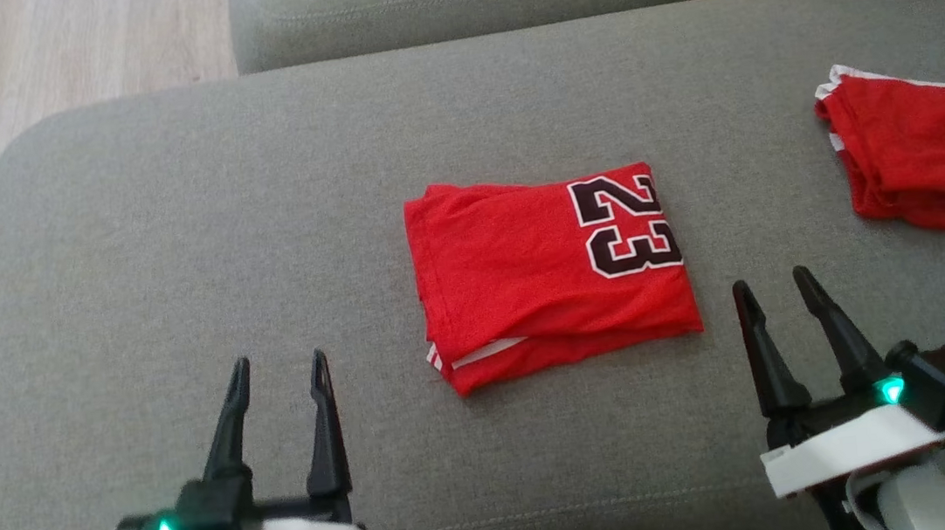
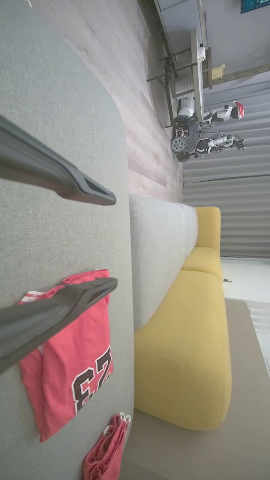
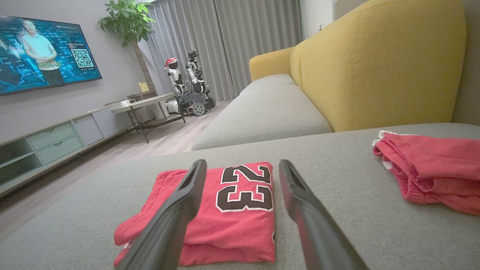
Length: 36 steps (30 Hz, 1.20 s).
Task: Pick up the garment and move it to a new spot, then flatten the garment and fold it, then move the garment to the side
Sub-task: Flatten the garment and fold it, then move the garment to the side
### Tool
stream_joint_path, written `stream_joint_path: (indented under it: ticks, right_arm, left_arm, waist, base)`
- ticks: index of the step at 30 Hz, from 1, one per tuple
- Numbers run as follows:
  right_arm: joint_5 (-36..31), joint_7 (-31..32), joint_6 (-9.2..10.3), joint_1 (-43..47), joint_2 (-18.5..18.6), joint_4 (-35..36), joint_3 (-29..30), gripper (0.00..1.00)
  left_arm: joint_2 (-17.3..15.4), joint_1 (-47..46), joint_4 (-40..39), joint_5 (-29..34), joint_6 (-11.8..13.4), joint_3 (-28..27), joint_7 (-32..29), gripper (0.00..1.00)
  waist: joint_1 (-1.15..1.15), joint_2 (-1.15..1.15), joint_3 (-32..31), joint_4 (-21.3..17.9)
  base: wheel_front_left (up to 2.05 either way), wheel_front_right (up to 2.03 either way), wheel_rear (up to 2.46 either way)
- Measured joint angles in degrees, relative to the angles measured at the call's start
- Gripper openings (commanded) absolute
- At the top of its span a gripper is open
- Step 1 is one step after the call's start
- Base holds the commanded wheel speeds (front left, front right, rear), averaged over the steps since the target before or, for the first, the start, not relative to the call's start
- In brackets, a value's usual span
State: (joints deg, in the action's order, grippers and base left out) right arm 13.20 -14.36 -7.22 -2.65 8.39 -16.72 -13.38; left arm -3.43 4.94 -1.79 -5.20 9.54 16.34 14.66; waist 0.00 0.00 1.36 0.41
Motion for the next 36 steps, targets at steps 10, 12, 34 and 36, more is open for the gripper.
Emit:
stream_joint_path:
  ticks: [10, 12, 34, 36]
  right_arm:
    - [-1.2, 0.0, 0.0, 1.1, -1.1, -0.3, 0.4, 1.0]
    - [-1.9, 0.0, 0.0, 1.2, -1.1, -0.3, 0.7, 1.0]
    - [-1.0, 0.0, 0.0, -0.6, -1.7, -4.2, 0.3, 1.0]
    - [0.6, 0.0, 0.0, -3.6, -1.6, -6.6, 1.2, 1.0]
  left_arm:
    - [0.0, 2.5, 1.0, 2.9, -0.5, -0.1, 0.0, 1.0]
    - [0.0, 2.5, 1.3, 3.1, -0.4, -0.2, 0.0, 1.0]
    - [0.1, 2.7, 1.5, 3.9, -0.1, 0.8, 0.0, 1.0]
    - [0.1, 2.4, 1.0, 4.2, -0.1, 1.3, 0.0, 1.0]
  waist:
    - [0.0, 0.0, -1.6, -0.3]
    - [0.0, 0.0, -1.7, -0.2]
    - [0.0, 0.0, 0.1, 1.1]
    - [0.0, 0.0, 1.2, 1.4]
  base:
    - [0.0, 0.0, 0.0]
    - [0.0, 0.0, 0.0]
    - [0.0, 0.0, 0.0]
    - [0.0, 0.0, 0.0]
